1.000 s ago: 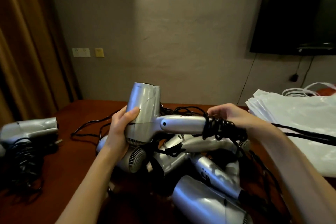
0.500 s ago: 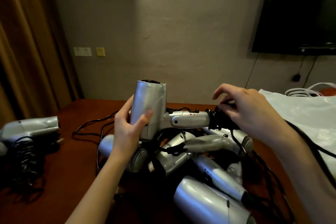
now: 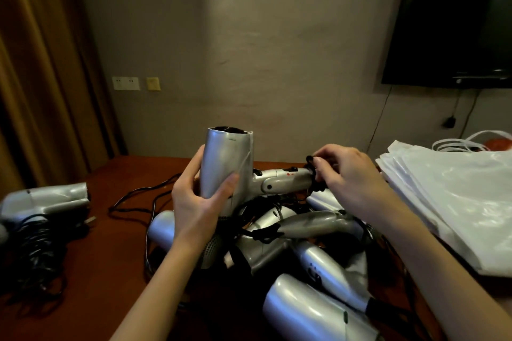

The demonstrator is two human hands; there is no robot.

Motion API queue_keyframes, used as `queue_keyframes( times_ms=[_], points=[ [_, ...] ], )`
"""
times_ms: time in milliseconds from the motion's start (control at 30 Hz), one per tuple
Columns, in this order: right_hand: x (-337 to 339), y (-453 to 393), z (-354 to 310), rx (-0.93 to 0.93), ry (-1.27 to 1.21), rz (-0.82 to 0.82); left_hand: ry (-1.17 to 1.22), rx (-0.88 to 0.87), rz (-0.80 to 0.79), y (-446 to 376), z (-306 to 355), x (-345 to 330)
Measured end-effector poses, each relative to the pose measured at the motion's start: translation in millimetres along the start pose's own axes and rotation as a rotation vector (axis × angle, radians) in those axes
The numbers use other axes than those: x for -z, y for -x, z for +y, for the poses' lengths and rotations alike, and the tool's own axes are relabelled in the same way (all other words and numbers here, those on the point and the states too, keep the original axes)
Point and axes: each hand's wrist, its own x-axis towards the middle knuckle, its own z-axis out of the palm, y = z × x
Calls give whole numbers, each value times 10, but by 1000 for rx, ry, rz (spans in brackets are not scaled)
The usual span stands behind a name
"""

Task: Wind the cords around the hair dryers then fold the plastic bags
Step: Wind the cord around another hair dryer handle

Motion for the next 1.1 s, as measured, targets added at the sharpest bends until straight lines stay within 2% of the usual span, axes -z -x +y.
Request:
queue_keyframes(
  times_ms=[233,333,400,567,700,900,1000,1100],
  points=[
    [-201,89,-144,92,-25,-106,55,106,100,-34,-11,49],
    [-273,134,-203,80,-239,-124,136,126,151,-44,11,83],
    [-268,138,-200,34,-423,-205,201,173,187,-53,25,93],
    [-194,104,-102,22,-549,-536,419,325,240,-92,11,83],
    [-38,56,15,30,-490,-598,497,380,124,-119,43,40],
    [199,57,96,35,-348,-667,499,478,-145,-120,78,29],
    [300,83,110,47,-285,-676,475,499,-210,-123,110,56],
    [291,100,289,8,-177,-611,452,492,-216,-116,122,76]
  ],
)
